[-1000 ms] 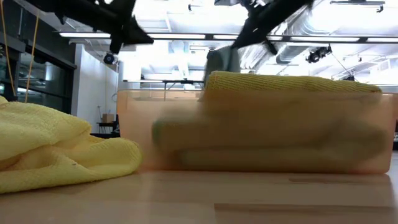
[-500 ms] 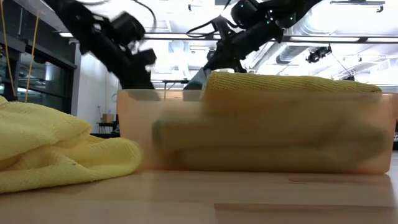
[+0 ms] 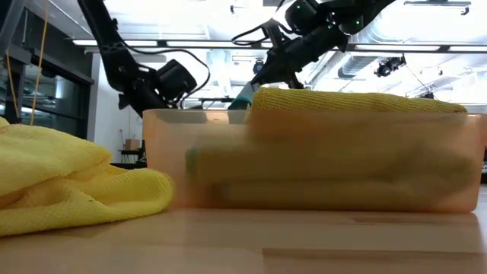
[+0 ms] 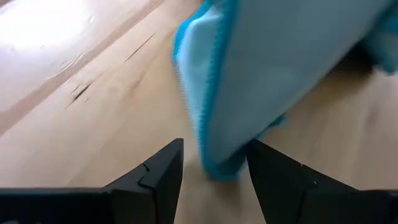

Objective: Fold microfiber towels
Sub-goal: Fold the blue microfiber towel

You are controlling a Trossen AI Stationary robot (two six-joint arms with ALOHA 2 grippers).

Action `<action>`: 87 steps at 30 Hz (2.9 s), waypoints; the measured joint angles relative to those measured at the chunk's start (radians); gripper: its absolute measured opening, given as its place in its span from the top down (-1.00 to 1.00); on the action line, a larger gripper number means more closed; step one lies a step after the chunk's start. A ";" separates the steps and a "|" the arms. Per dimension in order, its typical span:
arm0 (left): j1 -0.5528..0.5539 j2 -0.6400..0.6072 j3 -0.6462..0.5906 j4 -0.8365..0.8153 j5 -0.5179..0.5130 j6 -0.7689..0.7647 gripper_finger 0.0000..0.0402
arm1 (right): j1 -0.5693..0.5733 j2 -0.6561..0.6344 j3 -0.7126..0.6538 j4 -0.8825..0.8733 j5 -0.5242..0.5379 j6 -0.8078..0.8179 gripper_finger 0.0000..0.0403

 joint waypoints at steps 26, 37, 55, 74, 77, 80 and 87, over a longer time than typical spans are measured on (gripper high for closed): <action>0.028 -0.197 0.014 -0.199 0.267 -0.021 0.99 | -0.020 0.000 0.000 -0.393 -0.139 -0.180 0.98; -0.028 -0.228 0.147 -0.336 0.400 -0.108 1.00 | -0.211 0.000 0.020 -0.512 -0.033 -0.334 0.34; 0.169 -0.180 0.226 -0.191 0.167 -0.421 1.00 | -0.043 0.001 0.017 -0.484 -0.164 -0.470 -0.16; 0.159 -0.180 0.225 -0.275 0.226 -0.395 1.00 | 0.327 0.349 0.017 0.128 0.511 -0.959 0.09; 0.159 -0.180 0.225 -0.278 0.232 -0.395 1.00 | 0.330 0.399 0.017 0.141 0.572 -0.980 0.12; 0.159 -0.180 0.225 -0.278 0.232 -0.395 1.00 | 0.330 0.431 0.024 0.176 0.625 -0.996 0.12; 0.159 -0.180 0.225 -0.281 0.232 -0.395 1.00 | 0.330 0.525 0.136 0.154 0.651 -1.098 0.12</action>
